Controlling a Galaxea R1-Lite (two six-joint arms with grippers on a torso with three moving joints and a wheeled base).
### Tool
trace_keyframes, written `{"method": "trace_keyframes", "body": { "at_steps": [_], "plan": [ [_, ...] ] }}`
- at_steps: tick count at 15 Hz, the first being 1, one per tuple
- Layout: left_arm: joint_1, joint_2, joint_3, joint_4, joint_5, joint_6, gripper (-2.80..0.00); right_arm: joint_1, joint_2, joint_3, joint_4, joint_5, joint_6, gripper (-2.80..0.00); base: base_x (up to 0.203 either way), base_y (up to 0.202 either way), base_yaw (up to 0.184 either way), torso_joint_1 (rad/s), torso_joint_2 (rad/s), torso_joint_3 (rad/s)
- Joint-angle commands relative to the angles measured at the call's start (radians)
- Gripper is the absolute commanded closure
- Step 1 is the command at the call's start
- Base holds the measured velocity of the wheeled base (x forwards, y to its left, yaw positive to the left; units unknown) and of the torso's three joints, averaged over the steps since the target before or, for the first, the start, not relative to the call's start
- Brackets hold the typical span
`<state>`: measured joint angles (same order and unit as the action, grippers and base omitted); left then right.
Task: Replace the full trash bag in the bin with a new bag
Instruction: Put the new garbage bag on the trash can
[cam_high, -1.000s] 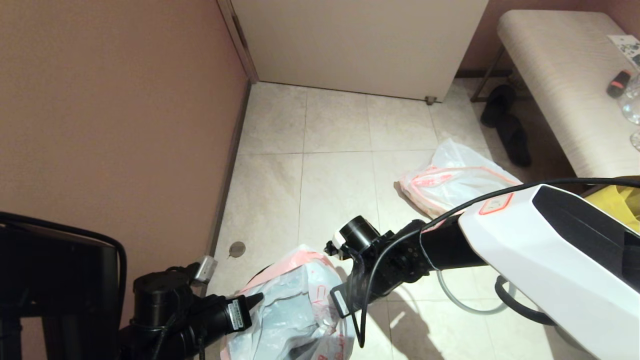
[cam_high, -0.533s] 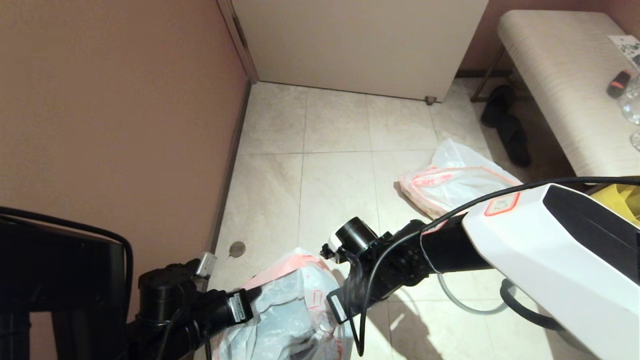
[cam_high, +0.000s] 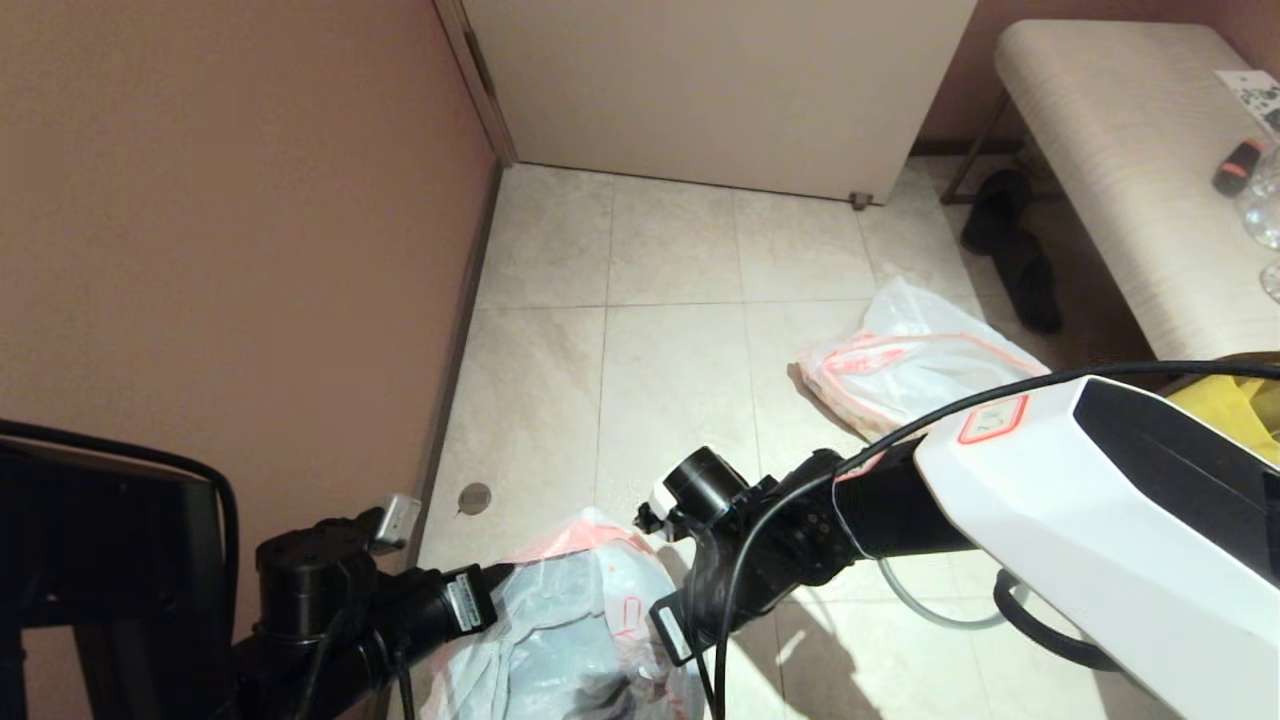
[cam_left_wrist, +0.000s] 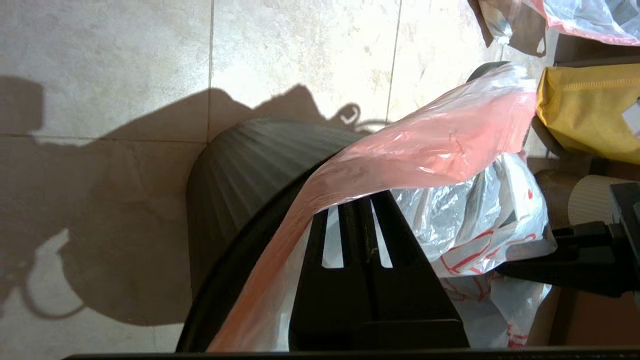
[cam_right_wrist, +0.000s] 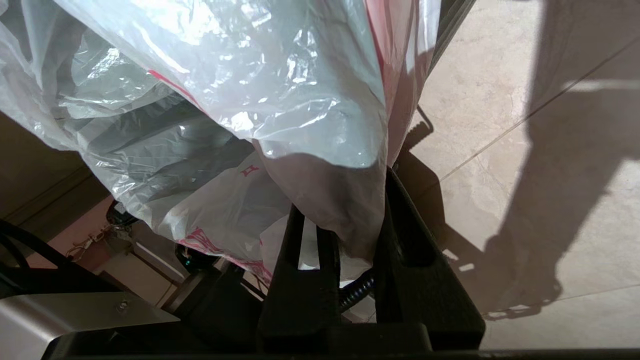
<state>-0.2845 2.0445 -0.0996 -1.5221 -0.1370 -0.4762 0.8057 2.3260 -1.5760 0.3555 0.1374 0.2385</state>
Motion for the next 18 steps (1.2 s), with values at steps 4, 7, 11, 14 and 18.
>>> {"method": "trace_keyframes", "body": {
  "at_steps": [4,7,11,14,18],
  "plan": [
    [0.013,0.01,-0.01,-0.048,-0.001,-0.002,0.0,0.004,0.0,0.008,0.002,0.001,-0.001,0.0,0.0,0.0,0.0,0.0,0.0,0.0],
    [0.028,0.043,-0.023,-0.048,-0.001,0.001,0.0,0.003,-0.016,0.008,-0.001,0.001,0.001,0.0,0.0,0.0,0.0,0.0,0.0,0.0],
    [0.044,0.071,-0.037,-0.048,0.0,0.004,0.0,-0.002,-0.047,0.014,-0.004,0.019,0.001,0.0,0.0,0.0,0.0,0.0,0.0,0.0],
    [0.044,0.085,-0.038,-0.048,0.0,0.005,0.0,-0.022,-0.074,0.019,-0.011,0.037,0.002,0.0,0.0,0.0,0.0,0.0,0.0,0.0],
    [0.044,0.094,-0.037,-0.048,0.002,0.005,0.0,-0.055,-0.08,0.017,-0.125,0.037,0.086,0.0,0.0,0.0,0.0,0.0,0.0,0.0]
  ]
}}
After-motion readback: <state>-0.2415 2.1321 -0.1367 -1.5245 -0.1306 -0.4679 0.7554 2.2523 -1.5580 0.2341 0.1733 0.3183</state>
